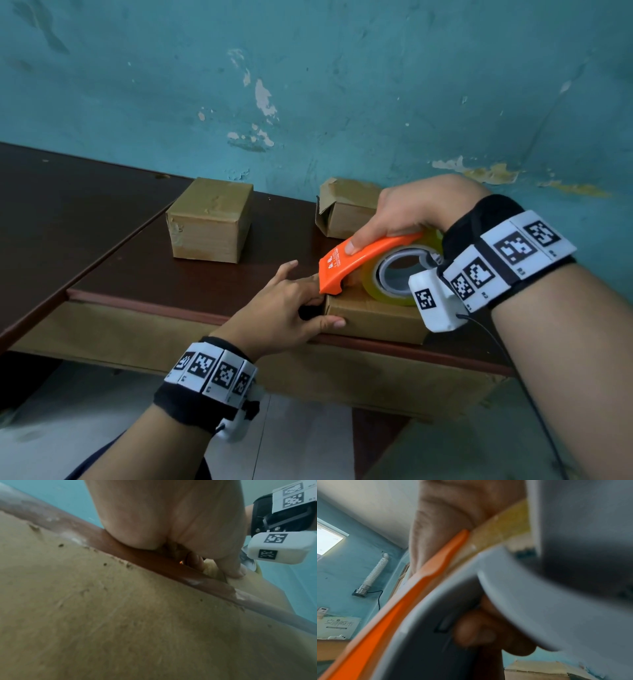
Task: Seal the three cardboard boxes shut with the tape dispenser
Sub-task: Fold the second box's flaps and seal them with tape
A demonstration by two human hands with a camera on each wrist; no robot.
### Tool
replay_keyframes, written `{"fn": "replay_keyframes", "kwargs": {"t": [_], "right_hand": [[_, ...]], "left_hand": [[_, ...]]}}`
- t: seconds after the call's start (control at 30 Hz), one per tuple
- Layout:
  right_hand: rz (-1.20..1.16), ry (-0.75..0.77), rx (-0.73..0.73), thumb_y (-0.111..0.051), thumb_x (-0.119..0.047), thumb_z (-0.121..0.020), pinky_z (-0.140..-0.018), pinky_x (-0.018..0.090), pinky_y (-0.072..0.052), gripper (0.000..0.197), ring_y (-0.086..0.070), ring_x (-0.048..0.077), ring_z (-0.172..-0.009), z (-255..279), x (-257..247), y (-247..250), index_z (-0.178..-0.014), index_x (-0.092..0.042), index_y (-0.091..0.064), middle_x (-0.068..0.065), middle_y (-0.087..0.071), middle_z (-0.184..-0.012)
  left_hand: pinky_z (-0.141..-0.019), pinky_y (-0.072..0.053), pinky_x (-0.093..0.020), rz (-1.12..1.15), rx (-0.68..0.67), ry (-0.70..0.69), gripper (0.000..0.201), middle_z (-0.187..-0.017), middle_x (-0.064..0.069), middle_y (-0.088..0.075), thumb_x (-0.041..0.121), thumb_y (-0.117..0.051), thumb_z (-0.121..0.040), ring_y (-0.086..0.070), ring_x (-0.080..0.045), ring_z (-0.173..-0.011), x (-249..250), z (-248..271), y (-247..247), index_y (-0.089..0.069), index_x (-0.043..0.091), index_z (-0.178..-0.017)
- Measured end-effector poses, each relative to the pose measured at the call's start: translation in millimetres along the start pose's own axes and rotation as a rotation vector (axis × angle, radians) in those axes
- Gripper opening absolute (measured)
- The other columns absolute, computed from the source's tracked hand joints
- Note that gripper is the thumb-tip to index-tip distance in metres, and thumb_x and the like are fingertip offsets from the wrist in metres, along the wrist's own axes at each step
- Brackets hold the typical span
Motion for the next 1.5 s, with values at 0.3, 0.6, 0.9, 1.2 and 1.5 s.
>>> {"fn": "replay_keyframes", "kwargs": {"t": [0.3,0.6,0.9,1.2,1.5], "right_hand": [[0.043,-0.011,-0.034,-0.067,-0.088,-0.064,-0.096,0.045,-0.055,0.075,-0.073,0.025,-0.089,8,13,-1,-0.087,-0.018,-0.079,0.003,-0.076,-0.092],[0.015,-0.021,-0.029,-0.067,-0.089,-0.066,-0.089,0.042,-0.057,0.074,-0.074,0.023,-0.084,14,27,-4,-0.086,-0.018,-0.079,0.002,-0.077,-0.087],[0.063,-0.014,0.034,-0.071,-0.088,-0.058,-0.093,0.047,-0.056,0.07,-0.07,0.024,-0.086,4,15,-6,-0.082,-0.022,-0.074,0.0,-0.073,-0.091],[0.041,-0.011,0.081,-0.073,-0.084,-0.063,-0.092,0.048,-0.056,0.067,-0.069,0.025,-0.085,7,11,-8,-0.085,-0.022,-0.065,0.002,-0.07,-0.09],[0.053,-0.016,0.078,-0.073,-0.081,-0.068,-0.088,0.044,-0.055,0.063,-0.067,0.022,-0.084,11,9,-9,-0.089,-0.023,-0.059,0.001,-0.067,-0.092]], "left_hand": [[-0.129,-0.012,-0.038,0.001,-0.037,0.051,0.051,-0.064,0.015,-0.045,0.064,-0.061,-0.093,-0.055,0.006,-0.07,-3,-1,-1,-0.064,0.013,-0.089],[-0.13,-0.01,-0.035,-0.037,-0.045,0.047,0.069,-0.066,0.013,-0.047,0.073,-0.051,-0.091,-0.059,0.002,-0.075,-5,-1,-4,-0.068,0.007,-0.1],[-0.124,-0.032,-0.046,0.277,-0.007,0.186,0.051,-0.116,0.014,-0.068,0.062,-0.083,-0.076,-0.056,0.002,-0.126,-12,3,-1,-0.044,0.043,-0.103],[-0.129,-0.007,-0.048,0.028,-0.113,0.119,0.051,-0.09,0.03,-0.058,0.068,-0.059,-0.094,-0.059,0.009,-0.096,-5,-1,-4,-0.057,0.029,-0.127],[-0.119,-0.035,-0.046,0.082,-0.053,0.137,0.06,-0.131,0.022,-0.053,0.081,-0.067,-0.078,-0.054,0.002,-0.121,2,-5,-2,-0.066,0.024,-0.096]]}}
Point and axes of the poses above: each hand's wrist, its own z-axis away from the middle knuckle, its own y-axis out of the back of the hand, x = y × z, the point moved 7 cm from there along -z, towards the middle knuckle
